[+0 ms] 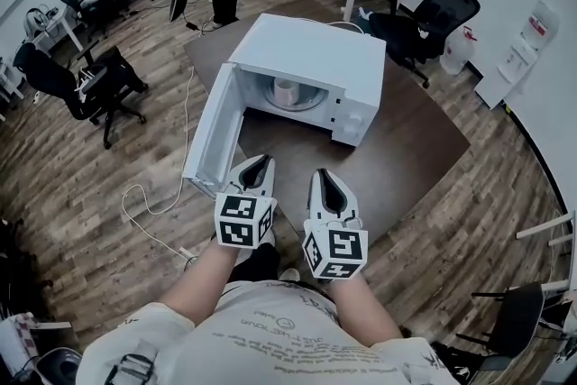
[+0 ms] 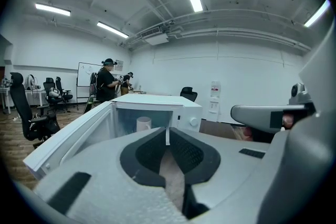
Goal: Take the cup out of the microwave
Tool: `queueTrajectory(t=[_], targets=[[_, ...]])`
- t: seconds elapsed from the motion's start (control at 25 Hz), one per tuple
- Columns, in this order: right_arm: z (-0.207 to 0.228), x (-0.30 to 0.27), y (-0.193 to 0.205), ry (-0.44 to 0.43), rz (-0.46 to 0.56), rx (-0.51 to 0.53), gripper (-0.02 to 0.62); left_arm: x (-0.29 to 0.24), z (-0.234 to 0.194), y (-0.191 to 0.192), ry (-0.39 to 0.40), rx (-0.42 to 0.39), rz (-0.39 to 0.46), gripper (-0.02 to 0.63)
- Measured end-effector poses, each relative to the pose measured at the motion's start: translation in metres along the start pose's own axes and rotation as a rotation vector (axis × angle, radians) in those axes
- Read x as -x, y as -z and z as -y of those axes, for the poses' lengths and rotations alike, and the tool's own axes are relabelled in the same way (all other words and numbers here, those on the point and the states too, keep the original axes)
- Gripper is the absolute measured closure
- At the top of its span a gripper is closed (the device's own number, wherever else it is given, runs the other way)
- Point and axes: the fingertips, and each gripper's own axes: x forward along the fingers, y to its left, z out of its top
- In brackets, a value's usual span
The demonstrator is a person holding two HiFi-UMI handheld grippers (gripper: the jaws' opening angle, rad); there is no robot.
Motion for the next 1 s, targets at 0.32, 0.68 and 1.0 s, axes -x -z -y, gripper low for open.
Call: queueTrajectory(t=[0.32,0.68,1.0], targets=[[0.016,-0.025,0.002,0.015,-0.023,0.0,0.577,-0.041,-0.01,0.002,0.014,0.018,-0.003,0.589],[0.04,-0.062,0.007,0.042,-0.068,0.007,0.577,-0.113,-0.029,0.013,0.023,0.046,-0.042,0.554],[0.072,-0.096,0.014,0.092,-0.123,0.001,0.577,-0.189,-0.051,0.031,0.008,0.059,-0.106,0.532]])
